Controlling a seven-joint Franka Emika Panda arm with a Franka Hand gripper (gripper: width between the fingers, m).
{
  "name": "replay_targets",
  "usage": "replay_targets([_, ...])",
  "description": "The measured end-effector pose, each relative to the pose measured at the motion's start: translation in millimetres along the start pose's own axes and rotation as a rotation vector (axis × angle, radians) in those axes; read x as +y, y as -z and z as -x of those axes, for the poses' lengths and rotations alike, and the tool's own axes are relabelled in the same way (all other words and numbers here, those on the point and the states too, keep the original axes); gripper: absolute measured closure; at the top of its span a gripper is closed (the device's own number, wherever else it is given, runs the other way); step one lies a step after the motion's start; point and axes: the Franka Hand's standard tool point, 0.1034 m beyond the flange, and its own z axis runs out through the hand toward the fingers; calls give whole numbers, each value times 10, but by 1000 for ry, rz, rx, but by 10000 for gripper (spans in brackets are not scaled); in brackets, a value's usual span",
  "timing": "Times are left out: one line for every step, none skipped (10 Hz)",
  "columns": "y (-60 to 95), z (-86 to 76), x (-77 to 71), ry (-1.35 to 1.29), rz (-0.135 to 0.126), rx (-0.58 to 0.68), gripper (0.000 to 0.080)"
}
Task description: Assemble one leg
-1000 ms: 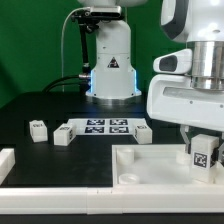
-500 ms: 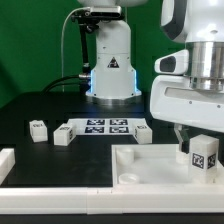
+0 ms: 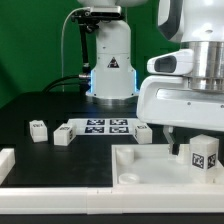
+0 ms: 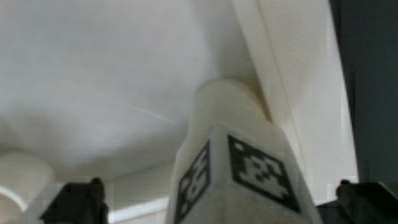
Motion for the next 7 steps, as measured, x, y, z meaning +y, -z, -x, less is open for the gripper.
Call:
replay_targets([9, 11, -5, 116, 0, -6, 150])
replay_targets([13, 4, 3, 231, 0, -5, 150])
replay_targets([13, -5, 20, 321, 0, -5, 150])
replay_targets([21, 7, 14, 423, 5, -14, 150])
replay_targets([33, 10, 12, 506, 8, -23, 150])
replay_targets([44, -1, 15, 600, 10, -22, 150])
replay_targets([47, -3, 13, 704, 15, -22, 150])
